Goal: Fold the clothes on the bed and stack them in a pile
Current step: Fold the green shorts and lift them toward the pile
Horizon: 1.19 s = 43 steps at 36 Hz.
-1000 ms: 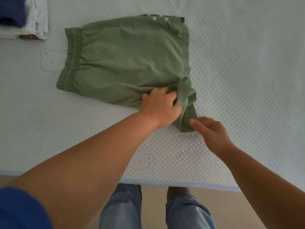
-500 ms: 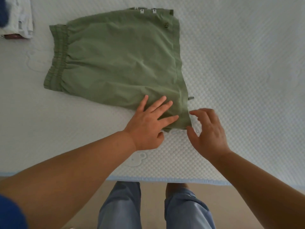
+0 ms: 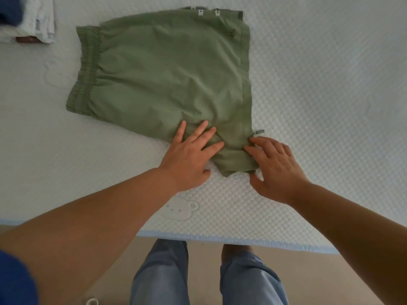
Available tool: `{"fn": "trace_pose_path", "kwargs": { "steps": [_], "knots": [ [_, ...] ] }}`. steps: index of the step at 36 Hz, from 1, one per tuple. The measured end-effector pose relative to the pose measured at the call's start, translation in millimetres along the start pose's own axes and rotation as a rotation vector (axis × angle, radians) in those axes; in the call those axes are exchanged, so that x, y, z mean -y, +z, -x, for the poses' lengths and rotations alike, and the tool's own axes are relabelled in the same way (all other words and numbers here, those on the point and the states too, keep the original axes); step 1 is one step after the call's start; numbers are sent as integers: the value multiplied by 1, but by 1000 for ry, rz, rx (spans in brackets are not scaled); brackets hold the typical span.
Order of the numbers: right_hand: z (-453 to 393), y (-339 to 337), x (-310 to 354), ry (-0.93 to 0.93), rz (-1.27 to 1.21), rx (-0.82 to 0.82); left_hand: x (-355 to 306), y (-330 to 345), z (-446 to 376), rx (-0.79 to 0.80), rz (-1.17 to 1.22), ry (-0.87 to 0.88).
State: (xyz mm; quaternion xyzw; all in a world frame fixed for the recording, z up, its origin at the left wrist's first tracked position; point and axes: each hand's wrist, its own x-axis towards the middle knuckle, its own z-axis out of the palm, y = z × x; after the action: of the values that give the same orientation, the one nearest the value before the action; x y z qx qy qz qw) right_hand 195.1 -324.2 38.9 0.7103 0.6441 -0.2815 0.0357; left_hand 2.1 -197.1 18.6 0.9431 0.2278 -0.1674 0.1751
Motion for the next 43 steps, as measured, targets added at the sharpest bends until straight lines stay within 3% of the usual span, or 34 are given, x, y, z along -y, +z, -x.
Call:
{"fn": "trace_pose_path", "kwargs": {
  "steps": [5, 11, 17, 22, 24, 27, 33, 35, 38, 43],
  "knots": [
    [-7, -2, 5, 28, 5, -38, -3, 1, -3, -45, 21, -7],
    [-15, 0, 4, -182, 114, -62, -11, 0, -7, -100, 50, -32],
    [-36, -20, 8, -197, 44, -100, -11, -10, -14, -51, 56, -80],
    [-57, -46, 13, -171, -223, -73, -5, -28, -22, -307, 226, -91],
    [-66, -54, 12, -104, -361, -89, -1, -40, -30, -347, 357, -137],
    [-82, -65, 9, 146, -645, -41, 10, -57, -44, -286, 548, -244],
    [-117, -82, -6, 279, -932, -20, 28, -79, -82, -73, 878, -419],
    [-124, -84, -10, 311, -1080, 72, 33, -81, -93, -58, 936, -462],
    [-127, -76, -19, 327, -1089, 193, 42, -81, -104, -60, 988, -582],
    [-126, -57, -26, 449, -1141, 107, 50, -83, -117, -50, 929, -605]
  ]
}}
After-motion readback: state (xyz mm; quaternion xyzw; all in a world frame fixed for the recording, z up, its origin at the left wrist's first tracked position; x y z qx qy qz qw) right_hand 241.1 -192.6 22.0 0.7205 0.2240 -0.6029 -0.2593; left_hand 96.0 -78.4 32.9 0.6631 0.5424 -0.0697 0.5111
